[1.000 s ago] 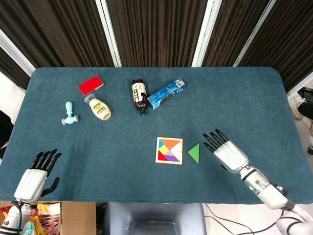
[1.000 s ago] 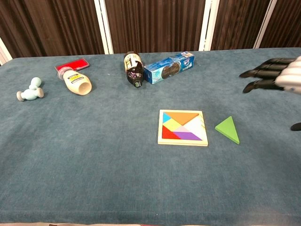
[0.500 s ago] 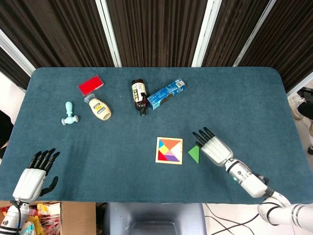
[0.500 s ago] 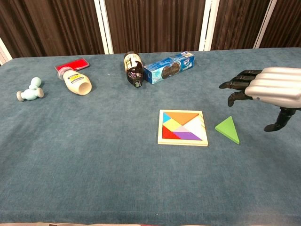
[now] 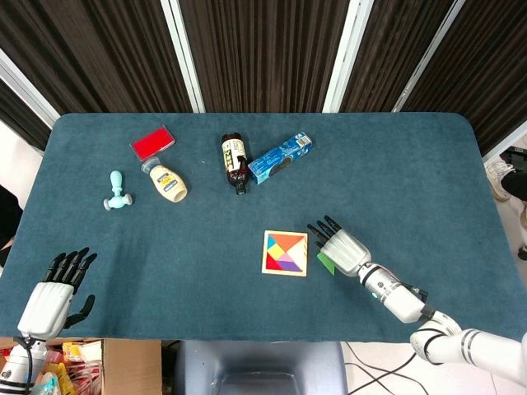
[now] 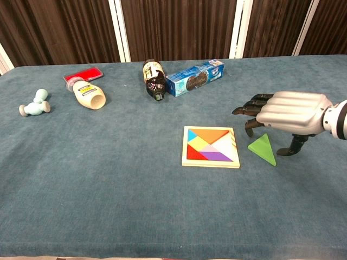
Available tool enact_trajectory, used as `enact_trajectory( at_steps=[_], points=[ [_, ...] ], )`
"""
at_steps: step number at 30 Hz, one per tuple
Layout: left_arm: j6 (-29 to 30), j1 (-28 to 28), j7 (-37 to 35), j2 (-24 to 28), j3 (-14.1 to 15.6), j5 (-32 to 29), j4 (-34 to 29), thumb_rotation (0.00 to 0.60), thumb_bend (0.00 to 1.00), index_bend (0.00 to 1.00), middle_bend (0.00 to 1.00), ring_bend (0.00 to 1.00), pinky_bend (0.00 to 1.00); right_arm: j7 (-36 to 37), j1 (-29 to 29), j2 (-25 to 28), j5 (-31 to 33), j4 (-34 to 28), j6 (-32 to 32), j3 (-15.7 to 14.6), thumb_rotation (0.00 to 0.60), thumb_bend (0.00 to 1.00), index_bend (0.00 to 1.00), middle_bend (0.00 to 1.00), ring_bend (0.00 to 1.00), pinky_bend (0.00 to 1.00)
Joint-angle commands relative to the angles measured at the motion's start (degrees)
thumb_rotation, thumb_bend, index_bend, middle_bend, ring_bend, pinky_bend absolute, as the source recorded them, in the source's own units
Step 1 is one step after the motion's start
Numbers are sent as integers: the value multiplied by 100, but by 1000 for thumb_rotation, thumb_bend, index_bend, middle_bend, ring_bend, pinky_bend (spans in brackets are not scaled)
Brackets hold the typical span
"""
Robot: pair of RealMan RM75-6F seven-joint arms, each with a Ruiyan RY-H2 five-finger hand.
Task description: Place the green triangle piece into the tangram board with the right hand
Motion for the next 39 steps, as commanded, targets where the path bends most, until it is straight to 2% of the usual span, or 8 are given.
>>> enact_trajectory(
  at_steps=[1, 17, 27, 39],
  points=[
    [-37, -10, -56, 34, 12, -6, -17, 600, 465, 0, 0, 0, 6, -47, 41, -38, 54, 42, -40, -36, 600, 401, 461, 0, 0, 0],
    [-112, -41, -233, 150, 58, 44, -55, 600, 464, 0, 0, 0, 6, -319, 146, -184, 498, 138, -34, -131, 600, 412, 494, 0, 0, 0],
    [-140, -60, -239, 162, 61, 53, -35, 600, 463, 0, 0, 0, 6, -435, 200, -288, 631, 192, 61, -190, 600, 477, 611, 0, 0, 0],
    [-76, -34, -208, 156, 59, 71, -35, 600, 464, 0, 0, 0, 6, -336, 180, -47, 527, -187, 535, -112, 600, 490, 645, 0, 0, 0]
  ],
)
